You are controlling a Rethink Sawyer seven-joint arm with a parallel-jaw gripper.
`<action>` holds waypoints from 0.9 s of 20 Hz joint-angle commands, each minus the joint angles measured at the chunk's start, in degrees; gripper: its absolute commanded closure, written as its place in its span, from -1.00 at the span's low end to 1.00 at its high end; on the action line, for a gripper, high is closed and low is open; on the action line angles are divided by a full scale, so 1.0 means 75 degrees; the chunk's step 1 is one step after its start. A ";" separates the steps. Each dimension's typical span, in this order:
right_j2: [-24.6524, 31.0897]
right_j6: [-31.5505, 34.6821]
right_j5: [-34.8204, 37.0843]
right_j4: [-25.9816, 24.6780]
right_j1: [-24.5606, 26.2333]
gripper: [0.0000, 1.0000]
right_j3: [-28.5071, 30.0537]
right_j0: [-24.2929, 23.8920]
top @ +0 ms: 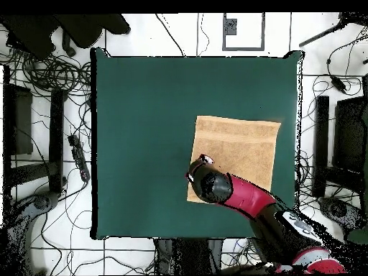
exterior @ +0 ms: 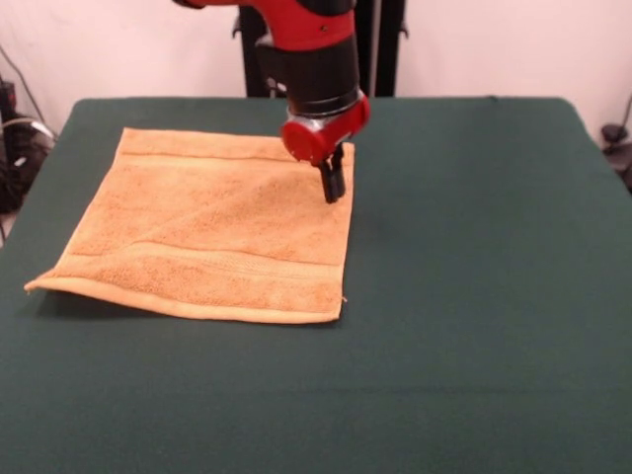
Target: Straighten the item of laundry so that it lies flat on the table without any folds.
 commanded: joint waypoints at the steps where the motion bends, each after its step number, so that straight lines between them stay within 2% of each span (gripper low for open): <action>1: 0.0273 0.2611 -0.0247 0.0536 -0.0228 1.00 -0.0260 0.0530; 6: 0.0083 0.2428 -0.0056 0.0580 -0.0140 1.00 -0.0552 0.0673; 12: -0.0074 0.2420 -0.0460 0.0562 0.0220 1.00 -0.0867 0.0831; 14: -0.0139 0.2360 -0.0592 0.0561 0.0483 1.00 -0.1187 0.0931; 18: -0.0135 0.2038 -0.0077 0.0635 0.0876 1.00 -0.2009 0.1035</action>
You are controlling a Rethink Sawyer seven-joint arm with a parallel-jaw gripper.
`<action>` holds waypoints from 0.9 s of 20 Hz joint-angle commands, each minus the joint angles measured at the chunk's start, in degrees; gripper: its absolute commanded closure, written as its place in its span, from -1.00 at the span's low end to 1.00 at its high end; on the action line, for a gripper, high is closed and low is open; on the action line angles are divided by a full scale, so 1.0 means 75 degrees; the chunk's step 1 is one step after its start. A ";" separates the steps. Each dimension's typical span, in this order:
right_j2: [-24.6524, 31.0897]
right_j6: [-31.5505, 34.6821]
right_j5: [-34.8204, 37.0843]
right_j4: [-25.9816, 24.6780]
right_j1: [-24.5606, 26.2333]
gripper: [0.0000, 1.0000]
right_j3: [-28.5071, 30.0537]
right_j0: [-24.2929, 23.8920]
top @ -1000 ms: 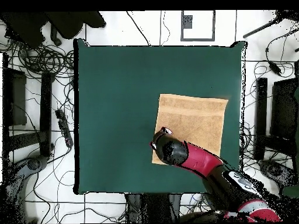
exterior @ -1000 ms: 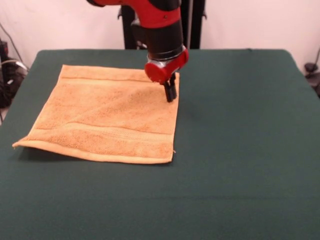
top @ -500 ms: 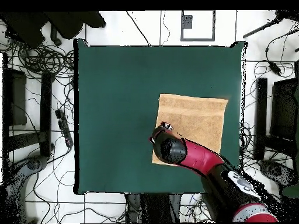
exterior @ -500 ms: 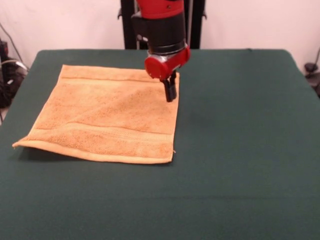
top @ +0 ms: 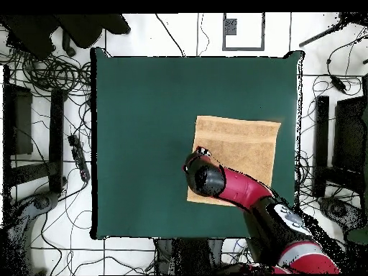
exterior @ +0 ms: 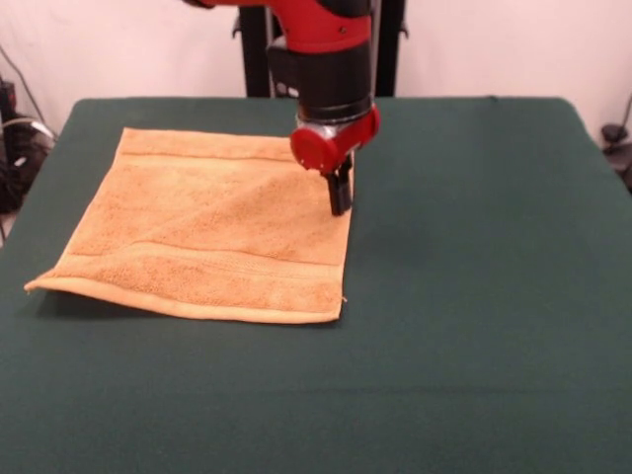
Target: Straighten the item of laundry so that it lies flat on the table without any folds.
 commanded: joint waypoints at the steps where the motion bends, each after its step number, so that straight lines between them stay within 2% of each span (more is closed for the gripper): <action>1: 0.0084 0.1902 0.0223 0.0533 0.0934 1.00 -0.1803 0.0506; 7: 0.0026 0.1705 0.0829 0.0512 0.1186 1.00 -0.2587 0.0647; 18: -0.0005 0.1967 0.0426 0.0388 0.1706 1.00 -0.2968 0.0904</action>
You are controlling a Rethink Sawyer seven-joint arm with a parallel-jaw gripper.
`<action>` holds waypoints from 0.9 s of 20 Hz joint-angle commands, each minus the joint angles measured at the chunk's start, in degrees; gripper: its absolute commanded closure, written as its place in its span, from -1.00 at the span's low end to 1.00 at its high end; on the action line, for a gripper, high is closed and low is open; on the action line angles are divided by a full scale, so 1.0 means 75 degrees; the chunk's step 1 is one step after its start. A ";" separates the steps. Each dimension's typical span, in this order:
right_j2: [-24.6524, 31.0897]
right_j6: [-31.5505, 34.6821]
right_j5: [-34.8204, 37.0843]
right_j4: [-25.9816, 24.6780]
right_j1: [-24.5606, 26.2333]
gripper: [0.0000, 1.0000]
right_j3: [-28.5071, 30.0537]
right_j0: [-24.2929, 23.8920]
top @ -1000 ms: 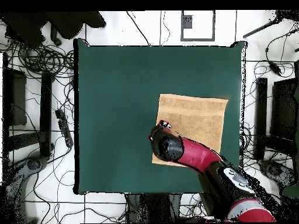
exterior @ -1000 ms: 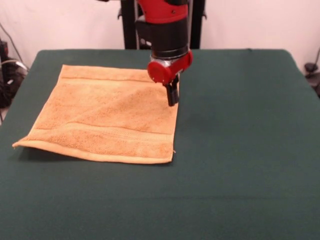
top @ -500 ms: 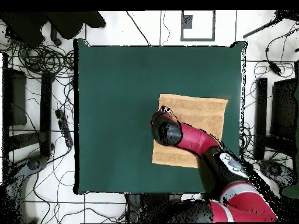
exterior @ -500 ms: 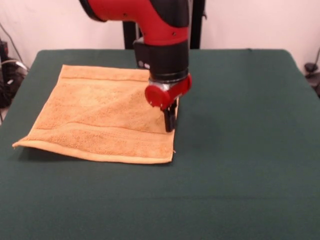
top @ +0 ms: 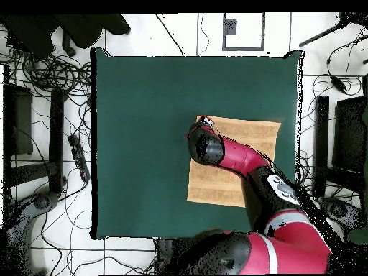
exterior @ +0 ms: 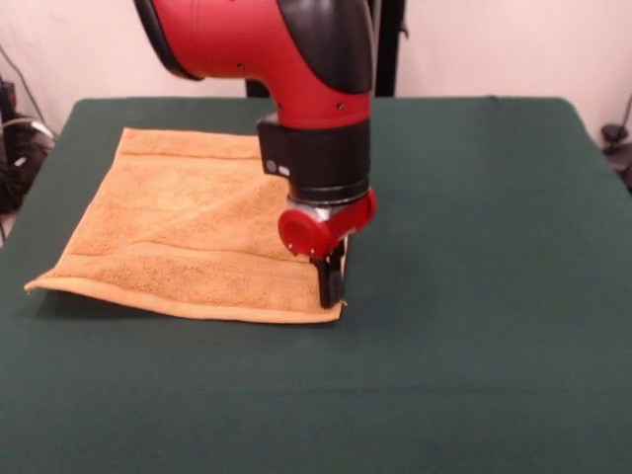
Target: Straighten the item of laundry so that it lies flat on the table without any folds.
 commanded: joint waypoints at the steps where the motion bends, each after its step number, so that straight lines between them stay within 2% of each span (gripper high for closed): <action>1: 0.0037 0.1971 0.0471 0.0343 0.0669 1.00 -0.0747 0.0512; 11: -0.0294 0.1999 0.1472 0.0440 0.0364 1.00 -0.0639 0.0704; 18: -0.0366 0.2074 0.1733 0.0538 0.0358 1.00 -0.0812 0.0831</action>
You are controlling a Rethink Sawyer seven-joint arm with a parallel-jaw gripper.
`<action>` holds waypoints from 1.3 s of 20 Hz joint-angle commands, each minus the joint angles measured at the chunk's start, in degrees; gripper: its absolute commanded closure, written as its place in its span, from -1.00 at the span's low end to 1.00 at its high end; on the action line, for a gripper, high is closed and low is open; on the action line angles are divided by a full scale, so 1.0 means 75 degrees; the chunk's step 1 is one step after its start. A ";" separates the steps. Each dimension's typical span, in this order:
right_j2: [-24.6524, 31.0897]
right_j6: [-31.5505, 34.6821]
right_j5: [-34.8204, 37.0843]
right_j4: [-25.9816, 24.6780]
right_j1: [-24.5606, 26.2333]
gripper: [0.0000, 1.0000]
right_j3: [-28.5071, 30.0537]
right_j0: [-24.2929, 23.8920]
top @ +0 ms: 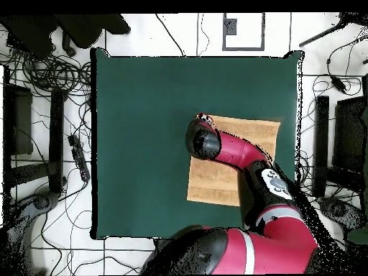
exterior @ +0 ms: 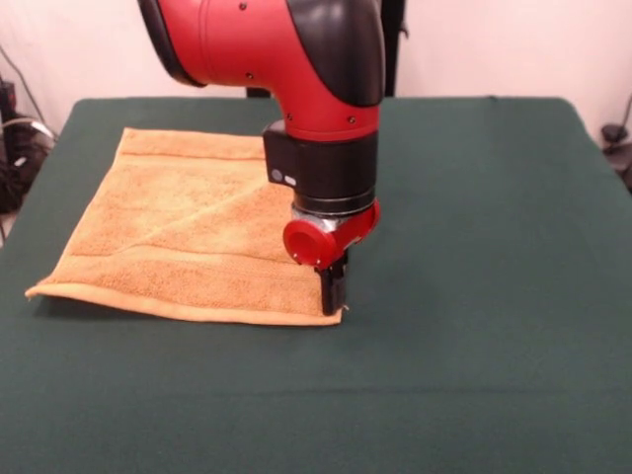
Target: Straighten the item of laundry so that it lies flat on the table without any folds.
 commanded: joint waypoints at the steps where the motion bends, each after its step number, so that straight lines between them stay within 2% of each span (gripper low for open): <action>1: 0.0065 0.2080 0.1176 0.0471 0.0319 1.00 -0.0389 0.0409; 5: 0.0144 0.2118 0.1084 0.0576 0.0655 1.00 -0.0721 0.0513; 12: 0.0160 0.2378 0.0837 0.0773 0.0893 1.00 -0.0813 0.0716; 23: 0.1827 0.2446 -0.0067 0.1270 0.1556 1.00 -0.0210 -0.0184; 26: 0.2055 0.2532 -0.0304 0.1309 0.1636 1.00 -0.0119 -0.0263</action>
